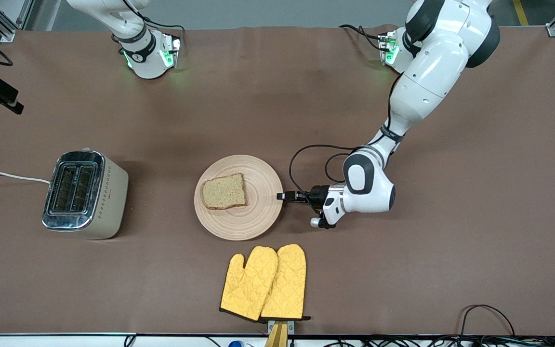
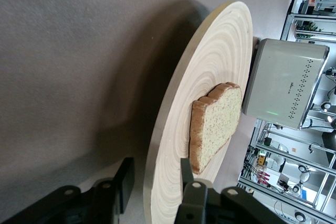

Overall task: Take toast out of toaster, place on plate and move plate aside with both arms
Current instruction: 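Lower the left gripper to the plate rim and grasp it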

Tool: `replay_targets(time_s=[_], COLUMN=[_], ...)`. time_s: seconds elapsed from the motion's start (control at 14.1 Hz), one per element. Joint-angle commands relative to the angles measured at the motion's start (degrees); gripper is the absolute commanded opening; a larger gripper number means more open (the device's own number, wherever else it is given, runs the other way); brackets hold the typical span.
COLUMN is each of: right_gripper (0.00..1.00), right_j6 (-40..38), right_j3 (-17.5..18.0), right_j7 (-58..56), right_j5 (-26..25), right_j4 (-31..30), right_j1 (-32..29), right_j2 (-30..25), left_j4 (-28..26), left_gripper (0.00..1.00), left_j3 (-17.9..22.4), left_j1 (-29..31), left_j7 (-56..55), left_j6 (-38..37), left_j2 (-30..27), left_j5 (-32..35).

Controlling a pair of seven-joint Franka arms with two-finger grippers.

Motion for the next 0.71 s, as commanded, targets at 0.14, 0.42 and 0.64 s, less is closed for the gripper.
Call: replay_targets(time_s=[0.14,0.42,0.64], right_gripper=[1.00,1.00,1.00], right_j6=[2.6,3.1,3.1], right_j3=[1.2,1.2,1.2], right_j7=[-0.8,-1.2,-1.2], right_j5=[-1.0,-1.2,-1.3], right_j4=[0.8,0.7,0.6], right_j1=[-1.4,-1.2,-1.2], right_j2=[1.0,1.1,1.5], left_j4=[1.9,2.1,2.1], left_gripper=[0.31,0.02,0.00], left_j3=[-0.1,-0.2,-0.2], left_j1=[-1.0,-0.9,0.3], left_j7=[0.7,0.7,0.5], left_j6=[1.5,1.6,1.6], left_j2=[1.6,1.1,-1.6], left_j5=[-1.7,-2.9,-3.9])
